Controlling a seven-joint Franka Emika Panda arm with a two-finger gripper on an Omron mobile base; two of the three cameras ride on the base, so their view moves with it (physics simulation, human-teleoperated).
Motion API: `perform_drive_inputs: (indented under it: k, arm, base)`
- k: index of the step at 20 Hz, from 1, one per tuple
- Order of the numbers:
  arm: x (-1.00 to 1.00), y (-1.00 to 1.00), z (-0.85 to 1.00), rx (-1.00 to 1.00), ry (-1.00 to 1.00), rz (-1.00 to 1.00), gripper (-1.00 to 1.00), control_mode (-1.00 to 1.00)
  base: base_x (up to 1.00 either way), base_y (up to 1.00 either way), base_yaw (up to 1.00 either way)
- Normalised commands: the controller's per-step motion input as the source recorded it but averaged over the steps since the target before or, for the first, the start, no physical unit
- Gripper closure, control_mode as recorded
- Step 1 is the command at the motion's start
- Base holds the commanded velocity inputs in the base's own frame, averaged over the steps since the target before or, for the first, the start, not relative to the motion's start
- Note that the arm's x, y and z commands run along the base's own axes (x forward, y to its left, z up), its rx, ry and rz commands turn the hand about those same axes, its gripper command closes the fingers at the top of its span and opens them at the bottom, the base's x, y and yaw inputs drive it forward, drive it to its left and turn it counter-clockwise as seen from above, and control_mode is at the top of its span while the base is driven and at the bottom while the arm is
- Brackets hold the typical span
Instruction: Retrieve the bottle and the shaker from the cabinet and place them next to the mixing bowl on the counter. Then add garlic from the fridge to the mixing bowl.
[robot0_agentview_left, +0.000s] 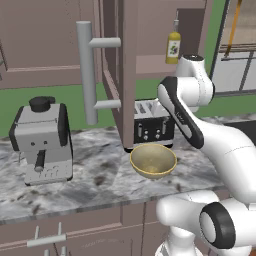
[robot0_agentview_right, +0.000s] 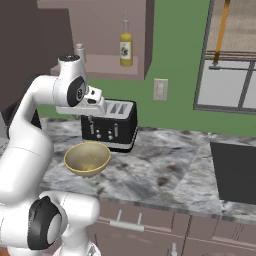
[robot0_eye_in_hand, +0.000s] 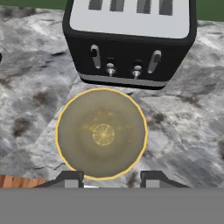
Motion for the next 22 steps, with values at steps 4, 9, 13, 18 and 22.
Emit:
perform_drive_inputs:
  k: [4, 9, 13, 18, 22]
  arm:
    - [-0.13, 0.03, 0.12, -0.01, 0.00, 0.00, -1.00, -1.00]
    - [0.00, 0.00, 0.39, -0.03, 0.00, 0.00, -1.00, -1.00]
    - [-0.03, 0.06, 0.37, 0.00, -0.07, 0.00, -1.00, -1.00]
    - [-0.24, 0.00, 0.30, 0.03, -0.33, 0.00, -1.00, -1.00]
    - [-0.25, 0.00, 0.27, 0.09, -0.41, 0.00, -1.00, -1.00]
  base:
    - [0.00, 0.00, 0.00]
    - [0.00, 0.00, 0.00]
    - [0.00, 0.00, 0.00]
    - [0.00, 0.00, 0.00]
    - [0.00, 0.00, 0.00]
